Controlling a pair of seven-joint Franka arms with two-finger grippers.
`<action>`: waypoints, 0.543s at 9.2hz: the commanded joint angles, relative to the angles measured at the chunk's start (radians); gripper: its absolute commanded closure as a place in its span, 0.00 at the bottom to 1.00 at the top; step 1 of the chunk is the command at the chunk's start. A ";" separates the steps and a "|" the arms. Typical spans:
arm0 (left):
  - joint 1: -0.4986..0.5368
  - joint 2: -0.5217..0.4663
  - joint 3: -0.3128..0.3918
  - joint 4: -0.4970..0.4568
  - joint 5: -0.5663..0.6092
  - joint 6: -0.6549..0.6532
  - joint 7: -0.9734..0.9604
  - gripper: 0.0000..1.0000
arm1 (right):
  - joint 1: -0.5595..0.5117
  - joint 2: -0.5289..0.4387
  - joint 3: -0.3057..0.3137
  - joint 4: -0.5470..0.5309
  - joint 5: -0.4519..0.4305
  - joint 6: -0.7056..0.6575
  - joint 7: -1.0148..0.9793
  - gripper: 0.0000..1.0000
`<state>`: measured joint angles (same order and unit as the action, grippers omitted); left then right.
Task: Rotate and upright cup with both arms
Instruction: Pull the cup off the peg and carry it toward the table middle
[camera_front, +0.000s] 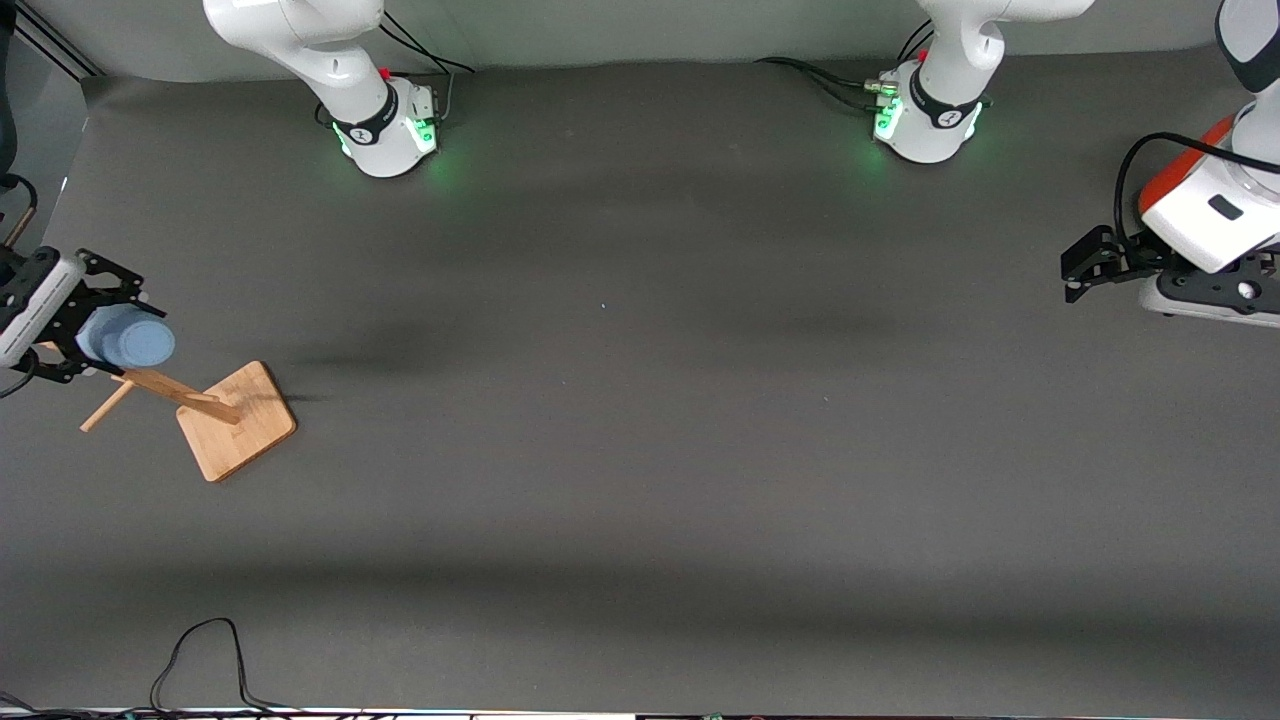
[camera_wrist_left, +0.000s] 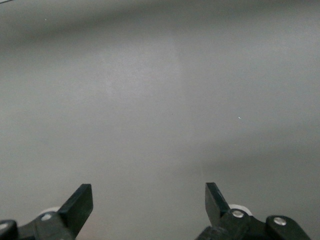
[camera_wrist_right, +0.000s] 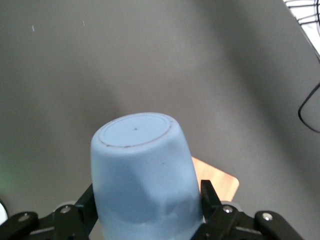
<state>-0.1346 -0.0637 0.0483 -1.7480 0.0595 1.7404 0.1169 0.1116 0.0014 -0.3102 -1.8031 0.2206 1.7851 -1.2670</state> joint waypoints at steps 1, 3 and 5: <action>-0.013 -0.010 0.007 -0.011 -0.006 0.007 -0.008 0.00 | 0.002 0.005 0.087 0.067 0.002 -0.068 0.250 0.49; -0.020 -0.010 0.007 -0.011 -0.006 0.007 -0.009 0.00 | 0.002 0.015 0.214 0.070 -0.001 -0.049 0.473 0.49; -0.022 -0.008 0.007 -0.013 -0.006 0.007 -0.009 0.00 | 0.003 0.032 0.349 0.076 -0.001 0.003 0.744 0.49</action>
<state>-0.1415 -0.0635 0.0467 -1.7487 0.0591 1.7404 0.1169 0.1200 0.0135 -0.0291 -1.7528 0.2200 1.7694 -0.6741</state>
